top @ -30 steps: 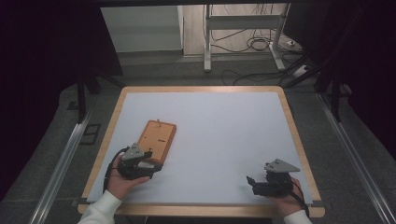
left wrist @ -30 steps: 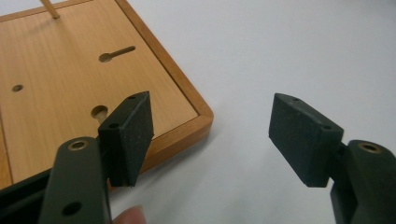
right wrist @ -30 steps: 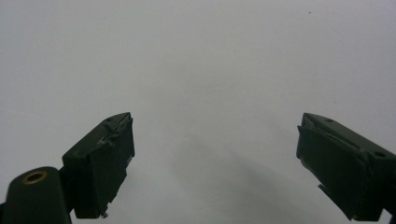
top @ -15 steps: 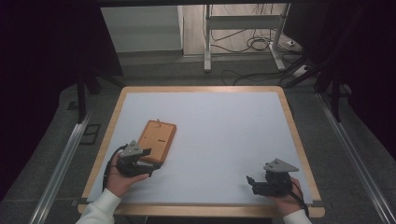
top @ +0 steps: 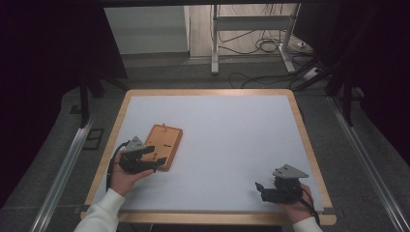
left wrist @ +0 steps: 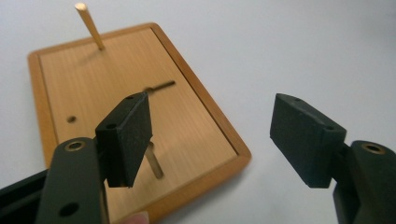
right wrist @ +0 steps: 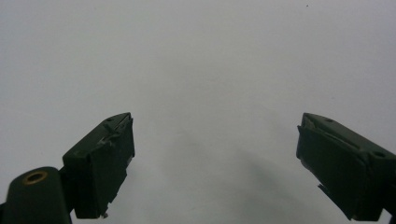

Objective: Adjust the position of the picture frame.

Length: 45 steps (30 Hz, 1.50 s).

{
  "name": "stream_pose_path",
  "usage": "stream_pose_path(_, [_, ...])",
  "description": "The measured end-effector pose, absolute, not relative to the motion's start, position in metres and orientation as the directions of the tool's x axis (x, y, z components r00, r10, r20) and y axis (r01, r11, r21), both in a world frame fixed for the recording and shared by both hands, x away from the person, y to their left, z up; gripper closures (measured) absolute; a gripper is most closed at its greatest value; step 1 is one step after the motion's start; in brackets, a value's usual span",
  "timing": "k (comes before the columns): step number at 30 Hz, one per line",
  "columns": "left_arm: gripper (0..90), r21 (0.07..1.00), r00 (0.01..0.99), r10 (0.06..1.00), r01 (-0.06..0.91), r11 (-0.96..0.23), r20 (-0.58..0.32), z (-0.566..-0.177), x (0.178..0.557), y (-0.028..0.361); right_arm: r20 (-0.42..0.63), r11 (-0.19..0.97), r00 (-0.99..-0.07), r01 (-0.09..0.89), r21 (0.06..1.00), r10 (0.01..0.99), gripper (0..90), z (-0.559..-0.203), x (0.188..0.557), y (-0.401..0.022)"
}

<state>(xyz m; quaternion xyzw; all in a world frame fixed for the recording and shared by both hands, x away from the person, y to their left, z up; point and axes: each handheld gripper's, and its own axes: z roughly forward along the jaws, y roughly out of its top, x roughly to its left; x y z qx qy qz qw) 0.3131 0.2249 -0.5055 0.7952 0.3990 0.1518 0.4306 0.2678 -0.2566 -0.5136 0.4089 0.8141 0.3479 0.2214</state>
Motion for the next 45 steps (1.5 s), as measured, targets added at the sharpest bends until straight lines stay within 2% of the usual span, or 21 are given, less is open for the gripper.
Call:
stream_pose_path(14, [30.6,0.773,0.590,0.804,0.543,-0.329,-0.072,-0.504,0.366,0.225,-0.076,0.422,-0.564,0.514,0.747,0.822,11.5,-0.514,0.268,-0.257])
stream_pose_path(20, [32.2,0.755,0.568,0.822,0.551,-0.354,-0.029,-0.504,0.391,0.222,-0.079,0.424,-0.563,0.514,0.746,0.822,11.5,-0.514,0.269,-0.258])
stream_pose_path(24, [37.0,0.745,0.557,0.830,0.563,-0.356,-0.024,-0.508,0.407,0.223,-0.078,0.425,-0.564,0.517,0.743,0.822,11.5,-0.515,0.269,-0.258])
stream_pose_path(26, [43.7,0.753,0.553,0.833,0.562,-0.342,-0.034,-0.511,0.412,0.224,-0.080,0.428,-0.564,0.518,0.740,0.822,11.5,-0.515,0.269,-0.258])
stream_pose_path(27, [43.7,0.756,0.551,0.833,0.567,-0.328,-0.053,-0.512,0.414,0.224,-0.080,0.428,-0.564,0.518,0.740,0.822,11.5,-0.515,0.269,-0.258])
stream_pose_path(28, [48.8,0.755,0.558,0.829,0.562,-0.338,-0.044,-0.514,0.419,0.223,-0.081,0.429,-0.564,0.518,0.740,0.822,11.5,-0.515,0.269,-0.258])
stream_pose_path(41, [60.8,0.745,0.562,0.825,0.578,-0.334,-0.066,-0.521,0.437,0.216,-0.082,0.434,-0.570,0.516,0.739,0.817,11.5,-0.516,0.269,-0.257])
stream_pose_path(45, [71.9,0.743,0.564,0.824,0.573,-0.346,-0.051,-0.522,0.438,0.214,-0.083,0.433,-0.570,0.515,0.740,0.818,11.5,-0.516,0.269,-0.257])
